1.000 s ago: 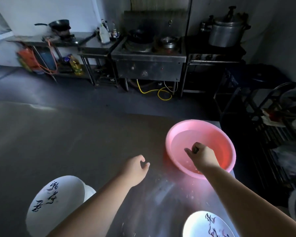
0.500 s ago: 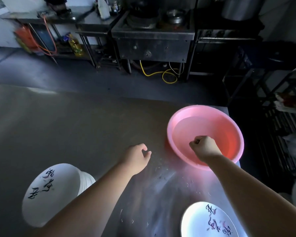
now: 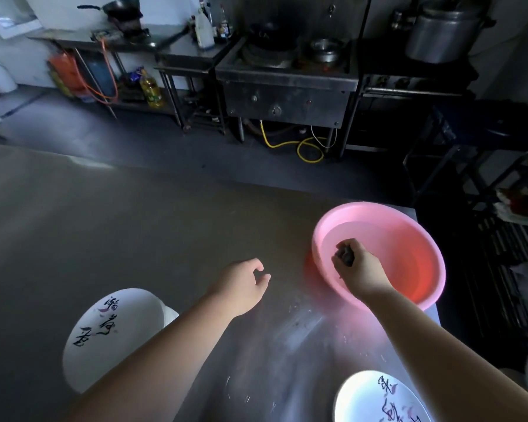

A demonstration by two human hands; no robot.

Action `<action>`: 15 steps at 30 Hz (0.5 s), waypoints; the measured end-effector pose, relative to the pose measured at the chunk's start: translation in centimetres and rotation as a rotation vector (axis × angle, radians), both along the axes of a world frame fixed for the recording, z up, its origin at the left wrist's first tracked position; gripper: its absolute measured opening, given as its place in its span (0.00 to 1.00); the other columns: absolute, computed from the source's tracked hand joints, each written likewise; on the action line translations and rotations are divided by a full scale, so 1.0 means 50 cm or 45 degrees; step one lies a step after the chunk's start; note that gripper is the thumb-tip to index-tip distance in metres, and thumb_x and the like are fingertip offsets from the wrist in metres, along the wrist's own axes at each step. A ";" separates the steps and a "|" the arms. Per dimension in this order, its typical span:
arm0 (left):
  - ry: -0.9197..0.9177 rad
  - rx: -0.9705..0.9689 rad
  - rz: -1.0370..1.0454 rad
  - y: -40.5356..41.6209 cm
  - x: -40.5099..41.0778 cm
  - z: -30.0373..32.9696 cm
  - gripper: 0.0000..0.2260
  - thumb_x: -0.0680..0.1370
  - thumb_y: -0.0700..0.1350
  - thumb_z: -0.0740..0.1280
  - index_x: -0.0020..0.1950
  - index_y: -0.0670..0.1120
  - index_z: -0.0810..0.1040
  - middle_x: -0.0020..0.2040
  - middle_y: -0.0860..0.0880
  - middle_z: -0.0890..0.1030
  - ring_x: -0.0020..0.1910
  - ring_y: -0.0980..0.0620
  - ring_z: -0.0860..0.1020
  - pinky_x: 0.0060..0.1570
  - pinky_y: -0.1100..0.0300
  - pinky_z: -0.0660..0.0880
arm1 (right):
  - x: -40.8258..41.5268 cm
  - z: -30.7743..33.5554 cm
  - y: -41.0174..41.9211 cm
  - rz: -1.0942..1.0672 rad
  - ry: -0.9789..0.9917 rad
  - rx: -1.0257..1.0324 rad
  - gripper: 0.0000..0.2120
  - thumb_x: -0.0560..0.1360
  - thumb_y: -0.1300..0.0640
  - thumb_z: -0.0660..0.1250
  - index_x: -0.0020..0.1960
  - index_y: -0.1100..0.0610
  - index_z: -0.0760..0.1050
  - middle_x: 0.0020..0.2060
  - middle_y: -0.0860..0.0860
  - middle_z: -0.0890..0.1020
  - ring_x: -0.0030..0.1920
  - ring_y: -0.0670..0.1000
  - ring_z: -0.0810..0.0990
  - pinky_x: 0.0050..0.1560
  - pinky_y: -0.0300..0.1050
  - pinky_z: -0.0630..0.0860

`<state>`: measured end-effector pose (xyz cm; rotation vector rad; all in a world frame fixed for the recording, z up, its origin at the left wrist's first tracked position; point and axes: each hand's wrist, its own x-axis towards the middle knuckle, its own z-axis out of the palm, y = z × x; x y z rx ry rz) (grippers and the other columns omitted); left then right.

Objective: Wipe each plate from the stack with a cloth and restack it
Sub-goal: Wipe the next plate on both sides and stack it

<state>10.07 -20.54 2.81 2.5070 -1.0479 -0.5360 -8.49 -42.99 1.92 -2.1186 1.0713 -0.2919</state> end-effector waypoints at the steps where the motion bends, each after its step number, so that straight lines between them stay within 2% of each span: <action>1: -0.006 -0.010 0.009 0.020 0.008 0.009 0.13 0.83 0.59 0.64 0.62 0.54 0.78 0.41 0.54 0.82 0.42 0.52 0.81 0.45 0.57 0.79 | 0.013 0.008 0.020 0.031 0.005 -0.004 0.09 0.79 0.54 0.71 0.57 0.48 0.75 0.45 0.48 0.82 0.46 0.55 0.79 0.46 0.44 0.70; 5: -0.085 -0.055 0.068 0.119 0.049 0.046 0.12 0.83 0.57 0.65 0.62 0.53 0.79 0.40 0.54 0.81 0.44 0.50 0.81 0.47 0.56 0.78 | 0.070 0.040 0.115 0.192 0.045 -0.088 0.06 0.77 0.53 0.71 0.52 0.48 0.75 0.41 0.47 0.80 0.41 0.54 0.77 0.39 0.42 0.68; 9: -0.165 -0.027 0.161 0.247 0.097 0.059 0.11 0.82 0.59 0.63 0.61 0.57 0.77 0.40 0.58 0.80 0.43 0.54 0.80 0.44 0.58 0.76 | 0.123 0.060 0.232 0.277 0.032 -0.103 0.07 0.79 0.53 0.71 0.55 0.49 0.74 0.40 0.46 0.81 0.39 0.50 0.80 0.41 0.44 0.71; 12: -0.173 -0.002 0.221 0.343 0.133 0.054 0.10 0.82 0.58 0.63 0.60 0.57 0.77 0.42 0.58 0.81 0.44 0.55 0.80 0.44 0.58 0.76 | 0.162 0.050 0.314 0.353 0.026 -0.083 0.08 0.80 0.51 0.70 0.57 0.51 0.76 0.44 0.49 0.83 0.43 0.53 0.82 0.44 0.45 0.74; 15: -0.156 -0.017 0.270 0.426 0.162 0.042 0.09 0.81 0.55 0.65 0.59 0.57 0.78 0.50 0.58 0.83 0.48 0.53 0.81 0.50 0.55 0.78 | 0.196 0.034 0.388 0.381 0.040 -0.032 0.10 0.81 0.50 0.68 0.60 0.51 0.76 0.48 0.51 0.83 0.49 0.55 0.83 0.46 0.43 0.72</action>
